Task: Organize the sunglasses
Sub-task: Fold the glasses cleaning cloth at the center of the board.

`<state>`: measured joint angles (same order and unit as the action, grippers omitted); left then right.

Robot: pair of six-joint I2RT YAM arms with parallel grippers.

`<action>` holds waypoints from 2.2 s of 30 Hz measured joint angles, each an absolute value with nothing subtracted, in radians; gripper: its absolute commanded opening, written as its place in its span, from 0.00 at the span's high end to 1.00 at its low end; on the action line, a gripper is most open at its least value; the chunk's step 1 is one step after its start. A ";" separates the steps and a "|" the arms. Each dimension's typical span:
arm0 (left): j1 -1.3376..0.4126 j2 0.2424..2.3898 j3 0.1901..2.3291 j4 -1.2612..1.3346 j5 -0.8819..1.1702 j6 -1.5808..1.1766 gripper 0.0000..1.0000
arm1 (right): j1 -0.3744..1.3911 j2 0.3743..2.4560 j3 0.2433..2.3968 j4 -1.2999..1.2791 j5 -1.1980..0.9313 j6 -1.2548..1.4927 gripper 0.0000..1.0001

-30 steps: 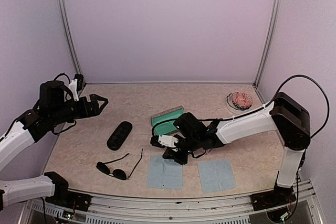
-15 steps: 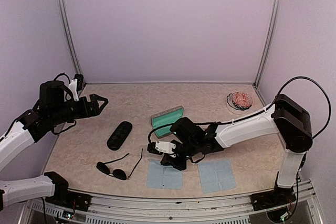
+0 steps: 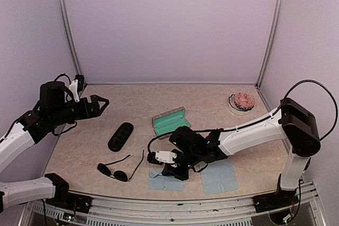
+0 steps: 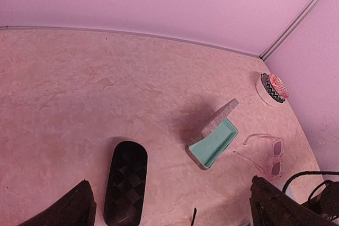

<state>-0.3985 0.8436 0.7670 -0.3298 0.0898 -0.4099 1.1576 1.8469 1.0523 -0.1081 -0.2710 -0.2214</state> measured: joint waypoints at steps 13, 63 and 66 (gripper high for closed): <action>-0.398 0.836 0.767 -0.330 0.090 -0.410 0.01 | 1.214 1.847 1.046 -0.109 -0.264 -0.163 1.00; -0.398 0.831 0.767 -0.330 0.098 -0.410 0.01 | 1.272 1.850 1.046 -0.144 -0.228 -0.081 0.91; -0.398 0.831 0.767 -0.330 0.098 -0.410 0.01 | 1.275 1.851 1.046 -0.154 -0.231 -0.071 0.77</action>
